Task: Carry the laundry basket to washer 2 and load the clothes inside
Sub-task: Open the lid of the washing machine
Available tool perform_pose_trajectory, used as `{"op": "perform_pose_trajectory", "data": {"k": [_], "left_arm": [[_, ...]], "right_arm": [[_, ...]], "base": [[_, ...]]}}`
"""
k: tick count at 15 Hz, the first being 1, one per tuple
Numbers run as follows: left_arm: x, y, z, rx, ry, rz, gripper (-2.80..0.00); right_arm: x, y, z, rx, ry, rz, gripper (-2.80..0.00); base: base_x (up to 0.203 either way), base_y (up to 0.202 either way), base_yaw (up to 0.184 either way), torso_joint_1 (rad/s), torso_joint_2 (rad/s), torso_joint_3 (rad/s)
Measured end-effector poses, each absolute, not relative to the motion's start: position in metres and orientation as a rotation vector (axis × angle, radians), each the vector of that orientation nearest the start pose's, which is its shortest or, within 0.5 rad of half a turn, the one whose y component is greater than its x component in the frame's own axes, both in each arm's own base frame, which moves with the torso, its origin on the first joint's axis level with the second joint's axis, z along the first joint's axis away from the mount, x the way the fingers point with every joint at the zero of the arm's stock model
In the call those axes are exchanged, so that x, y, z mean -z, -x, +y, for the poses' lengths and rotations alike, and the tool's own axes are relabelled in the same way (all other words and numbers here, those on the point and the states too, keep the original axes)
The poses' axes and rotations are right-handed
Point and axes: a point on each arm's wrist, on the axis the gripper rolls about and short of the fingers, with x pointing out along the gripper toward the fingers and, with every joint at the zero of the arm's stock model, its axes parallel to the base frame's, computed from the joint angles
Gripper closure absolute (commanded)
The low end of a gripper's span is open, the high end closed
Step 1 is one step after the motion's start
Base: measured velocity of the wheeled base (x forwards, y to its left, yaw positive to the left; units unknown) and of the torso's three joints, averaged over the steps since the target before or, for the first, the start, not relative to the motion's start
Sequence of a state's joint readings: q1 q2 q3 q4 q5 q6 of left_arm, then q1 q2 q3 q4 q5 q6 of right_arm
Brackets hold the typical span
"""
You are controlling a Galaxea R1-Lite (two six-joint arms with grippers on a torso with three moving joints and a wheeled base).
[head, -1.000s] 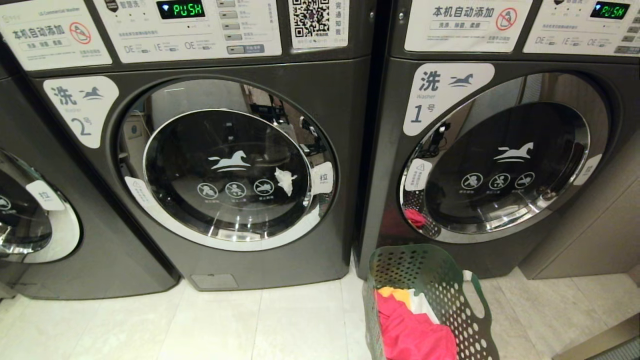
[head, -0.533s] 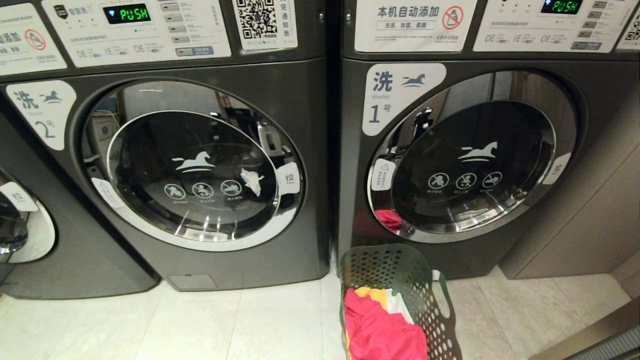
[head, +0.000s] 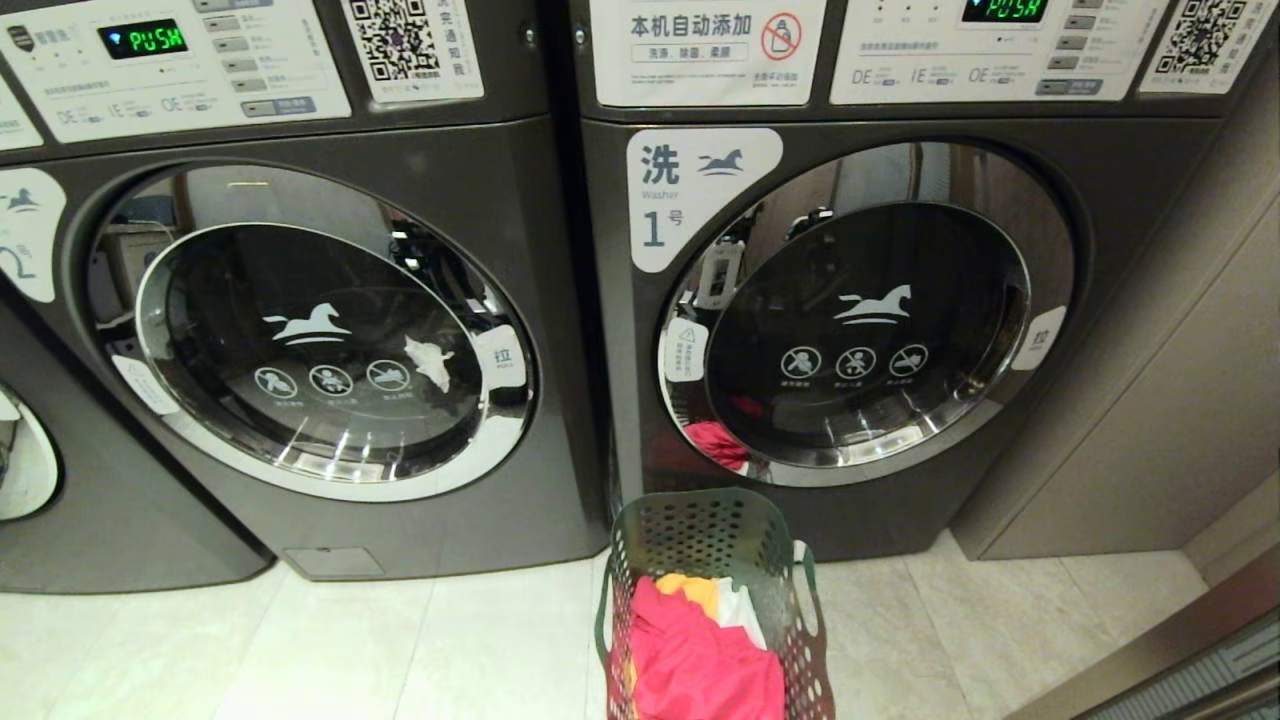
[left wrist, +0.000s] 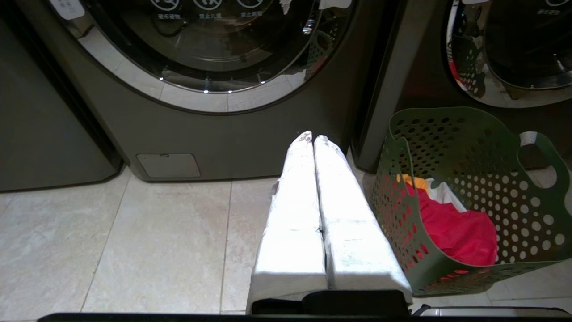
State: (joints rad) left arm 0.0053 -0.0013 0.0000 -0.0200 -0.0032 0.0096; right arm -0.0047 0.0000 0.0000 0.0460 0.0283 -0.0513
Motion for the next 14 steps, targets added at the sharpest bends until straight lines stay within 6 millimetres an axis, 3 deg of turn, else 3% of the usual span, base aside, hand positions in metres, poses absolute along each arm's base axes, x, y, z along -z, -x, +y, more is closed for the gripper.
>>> {"op": "perform_pose_trajectory", "data": {"k": [4,14], "left_arm": [[-0.0775,0.0229,-0.0002,-0.002,-0.008,-0.021,0.0],[-0.0776,0.0229,-0.0002,-0.001,-0.007,-0.022,0.0]], "right_arm": [[-0.0708,0.0229,0.0007,-0.026,0.05,0.045,0.0],[-0.0708,0.0229,0.0008,-0.028,0.066,0.045,0.0]], "base": [[0.0,-0.161,0.001,0.003,0.0,0.002],[0.0,0.0,0.0,0.0,0.0,0.0]]}}
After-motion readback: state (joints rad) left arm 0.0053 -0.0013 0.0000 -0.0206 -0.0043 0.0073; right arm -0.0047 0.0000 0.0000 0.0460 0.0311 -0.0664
